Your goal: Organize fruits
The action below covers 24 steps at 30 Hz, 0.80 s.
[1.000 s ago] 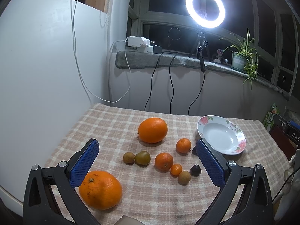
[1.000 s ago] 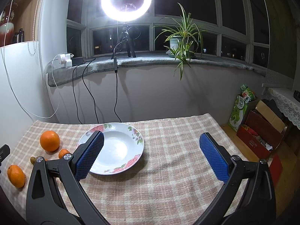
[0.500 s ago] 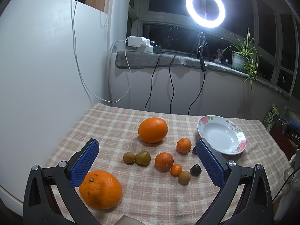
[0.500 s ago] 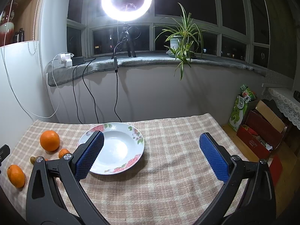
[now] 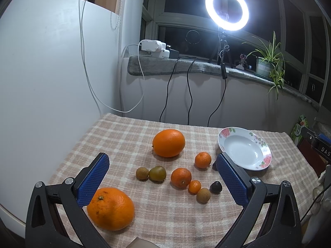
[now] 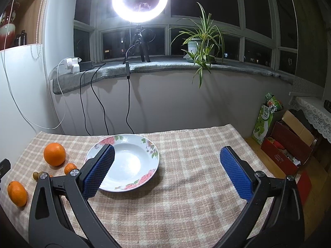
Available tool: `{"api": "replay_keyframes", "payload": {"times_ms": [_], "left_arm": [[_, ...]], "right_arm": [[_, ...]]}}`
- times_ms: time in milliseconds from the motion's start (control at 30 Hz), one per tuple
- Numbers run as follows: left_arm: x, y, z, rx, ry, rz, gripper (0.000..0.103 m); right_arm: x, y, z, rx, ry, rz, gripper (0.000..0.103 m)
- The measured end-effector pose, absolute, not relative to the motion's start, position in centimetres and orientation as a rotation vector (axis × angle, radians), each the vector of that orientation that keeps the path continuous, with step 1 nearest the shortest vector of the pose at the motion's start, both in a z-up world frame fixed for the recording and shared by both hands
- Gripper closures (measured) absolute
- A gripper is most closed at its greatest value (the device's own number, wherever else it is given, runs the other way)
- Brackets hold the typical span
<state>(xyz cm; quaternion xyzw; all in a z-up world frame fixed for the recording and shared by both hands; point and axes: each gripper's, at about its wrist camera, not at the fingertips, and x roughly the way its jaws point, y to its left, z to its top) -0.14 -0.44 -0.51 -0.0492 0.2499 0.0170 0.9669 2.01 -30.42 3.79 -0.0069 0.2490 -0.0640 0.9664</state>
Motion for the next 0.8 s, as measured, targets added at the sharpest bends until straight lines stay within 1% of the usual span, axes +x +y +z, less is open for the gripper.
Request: {"api": "replay_keyframes", "payload": {"times_ms": [800], "left_arm": [[-0.6, 1.1, -1.1, -0.116, 0.517, 0.058, 0.001]], "right_arm": [[2.2, -28.8, 3.1, -0.045, 0.53, -0.094, 0.0]]}}
